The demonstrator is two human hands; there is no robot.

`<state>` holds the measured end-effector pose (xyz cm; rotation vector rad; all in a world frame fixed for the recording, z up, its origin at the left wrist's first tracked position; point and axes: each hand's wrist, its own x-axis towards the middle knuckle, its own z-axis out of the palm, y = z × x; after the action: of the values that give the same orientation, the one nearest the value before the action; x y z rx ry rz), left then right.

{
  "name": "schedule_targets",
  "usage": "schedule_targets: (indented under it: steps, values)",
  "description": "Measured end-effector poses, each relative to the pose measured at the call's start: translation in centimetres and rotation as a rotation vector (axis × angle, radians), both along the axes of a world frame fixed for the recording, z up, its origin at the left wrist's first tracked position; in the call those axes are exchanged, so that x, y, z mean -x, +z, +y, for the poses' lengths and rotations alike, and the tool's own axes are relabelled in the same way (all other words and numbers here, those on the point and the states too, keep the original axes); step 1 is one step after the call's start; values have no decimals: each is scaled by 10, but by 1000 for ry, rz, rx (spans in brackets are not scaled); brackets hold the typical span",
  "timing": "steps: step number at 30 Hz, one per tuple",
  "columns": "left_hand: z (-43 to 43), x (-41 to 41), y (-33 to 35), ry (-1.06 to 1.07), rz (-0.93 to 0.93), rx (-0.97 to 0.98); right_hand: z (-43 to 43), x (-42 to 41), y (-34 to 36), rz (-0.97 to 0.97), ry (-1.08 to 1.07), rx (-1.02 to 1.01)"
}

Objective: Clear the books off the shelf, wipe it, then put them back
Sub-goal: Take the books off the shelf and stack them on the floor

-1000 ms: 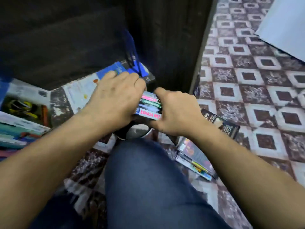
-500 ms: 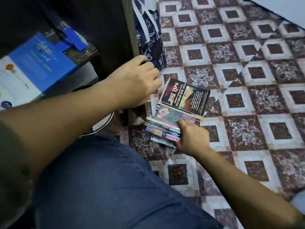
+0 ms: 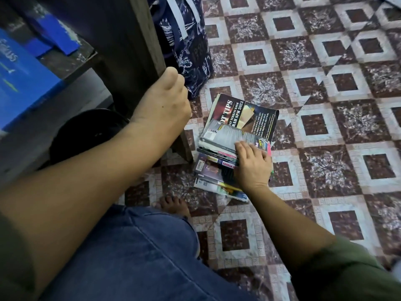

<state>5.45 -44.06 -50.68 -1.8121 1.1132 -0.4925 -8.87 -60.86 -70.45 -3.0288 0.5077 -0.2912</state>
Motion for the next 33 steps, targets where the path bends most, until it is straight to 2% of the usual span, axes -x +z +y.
schedule_targets:
  steps: [3, 5, 9, 13, 16, 18, 20, 24, 27, 30, 33]
  values:
    - [-3, 1, -1, -26, 18, 32, 3, 0, -18, 431, 15, -58]
    - [-4, 2, 0, -44, 49, 46, 15, 6, -30, 617, 30, -48]
    - [-2, 5, 0, -38, 67, 6, 28, 12, -36, 603, -5, -104]
    - [8, 2, 7, -163, 105, 112, 23, 1, -14, 669, -16, -251]
    - [35, -2, 27, -399, 364, 299, 31, -17, 37, 756, 21, -389]
    - [68, 1, 51, -402, 493, 340, 45, -28, 83, 689, 141, -406]
    - [116, 2, 71, -230, 493, 432, 67, -40, 141, 564, 272, -422]
    - [230, 4, 98, 393, 442, 656, 128, -66, 256, 296, 527, -437]
    - [297, 20, 111, 735, 381, 805, 188, -83, 329, 216, 717, -387]
    - [344, 41, 114, 990, 334, 909, 253, -101, 374, 172, 843, -288]
    - [378, 60, 104, 1160, 302, 979, 317, -129, 377, 167, 898, -197]
